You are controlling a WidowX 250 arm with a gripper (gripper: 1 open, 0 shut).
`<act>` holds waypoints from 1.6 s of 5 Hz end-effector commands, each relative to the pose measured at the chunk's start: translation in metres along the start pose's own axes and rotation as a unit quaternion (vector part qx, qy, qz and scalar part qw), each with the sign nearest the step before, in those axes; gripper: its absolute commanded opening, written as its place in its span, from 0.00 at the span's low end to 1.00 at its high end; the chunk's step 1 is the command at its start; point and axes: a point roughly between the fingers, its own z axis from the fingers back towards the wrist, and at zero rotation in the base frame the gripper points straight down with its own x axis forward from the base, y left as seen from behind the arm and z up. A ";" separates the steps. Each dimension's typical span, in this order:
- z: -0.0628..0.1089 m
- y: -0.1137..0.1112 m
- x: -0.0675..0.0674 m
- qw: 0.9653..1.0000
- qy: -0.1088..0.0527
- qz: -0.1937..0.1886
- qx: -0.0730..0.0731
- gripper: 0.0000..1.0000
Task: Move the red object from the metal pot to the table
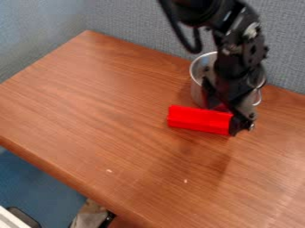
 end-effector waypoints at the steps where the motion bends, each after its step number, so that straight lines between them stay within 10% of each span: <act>1: 0.001 0.002 0.005 1.000 -0.007 0.004 0.002 1.00; 5: -0.026 -0.004 -0.005 0.998 0.050 0.011 -0.036 1.00; 6: -0.027 0.002 -0.011 0.998 0.060 0.014 -0.028 0.00; 7: -0.025 0.010 -0.013 0.996 0.065 0.056 -0.034 1.00; 8: -0.018 0.006 -0.015 0.995 0.059 0.072 -0.031 1.00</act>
